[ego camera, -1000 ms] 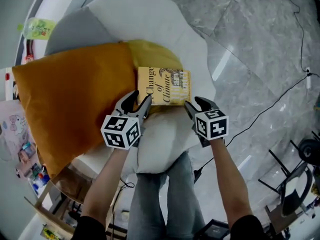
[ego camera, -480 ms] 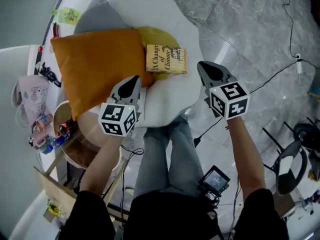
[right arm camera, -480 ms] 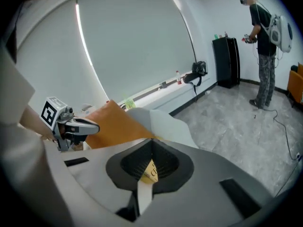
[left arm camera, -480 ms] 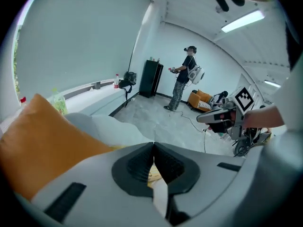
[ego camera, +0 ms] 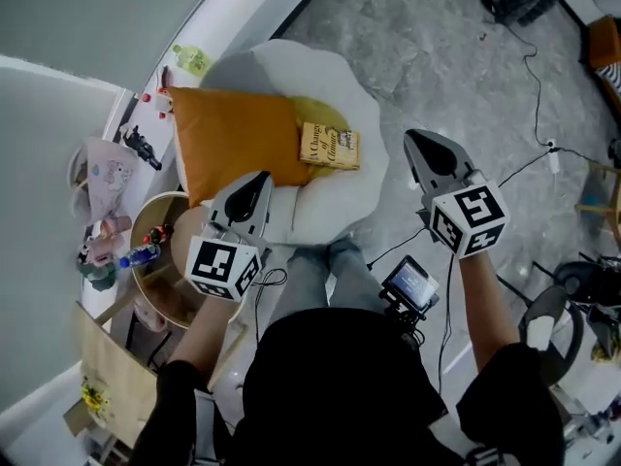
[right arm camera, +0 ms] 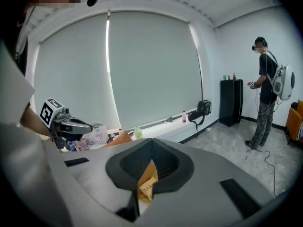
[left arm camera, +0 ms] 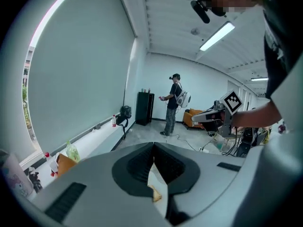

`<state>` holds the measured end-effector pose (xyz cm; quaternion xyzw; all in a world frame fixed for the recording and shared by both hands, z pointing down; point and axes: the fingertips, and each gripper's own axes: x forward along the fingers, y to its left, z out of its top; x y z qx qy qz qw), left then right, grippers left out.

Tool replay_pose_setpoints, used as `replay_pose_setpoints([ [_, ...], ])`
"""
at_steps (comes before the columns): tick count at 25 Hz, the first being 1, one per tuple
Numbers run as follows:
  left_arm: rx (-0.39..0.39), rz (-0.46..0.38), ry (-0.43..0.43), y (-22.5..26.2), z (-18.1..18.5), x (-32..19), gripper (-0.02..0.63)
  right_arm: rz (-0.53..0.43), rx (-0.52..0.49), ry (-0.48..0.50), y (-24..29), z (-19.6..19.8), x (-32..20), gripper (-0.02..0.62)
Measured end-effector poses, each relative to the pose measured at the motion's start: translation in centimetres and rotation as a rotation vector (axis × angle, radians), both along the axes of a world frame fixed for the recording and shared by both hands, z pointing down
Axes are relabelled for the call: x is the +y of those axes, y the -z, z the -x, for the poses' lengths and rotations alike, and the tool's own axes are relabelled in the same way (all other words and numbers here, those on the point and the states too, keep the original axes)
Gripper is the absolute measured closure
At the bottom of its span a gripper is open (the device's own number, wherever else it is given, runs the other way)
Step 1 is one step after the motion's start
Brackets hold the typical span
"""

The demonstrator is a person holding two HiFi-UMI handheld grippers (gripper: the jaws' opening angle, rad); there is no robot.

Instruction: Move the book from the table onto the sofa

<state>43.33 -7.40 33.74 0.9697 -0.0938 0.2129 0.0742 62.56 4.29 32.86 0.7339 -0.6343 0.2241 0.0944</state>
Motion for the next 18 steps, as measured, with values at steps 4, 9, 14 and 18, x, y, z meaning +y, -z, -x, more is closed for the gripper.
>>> replay_pose_setpoints([
  [4, 0.085, -0.025, 0.012, 6.1, 1.7, 1.7, 0.592, -0.076, 0.025, -0.032, 6.6, 1.4, 2.6, 0.581],
  [9, 0.162, -0.012, 0.033, 10.4, 4.2, 3.2, 0.592, -0.152, 0.011, -0.106, 11.5, 3.5, 5.5, 0.581],
  [14, 0.206, 0.021, 0.059, 11.8, 6.1, 3.6, 0.592, -0.205, 0.019, -0.14, 14.3, 5.6, 6.7, 0.581],
  [18, 0.245, 0.022, 0.03, 12.7, 5.6, 4.6, 0.592, -0.248, 0.049, -0.155, 15.7, 6.0, 7.4, 0.581],
])
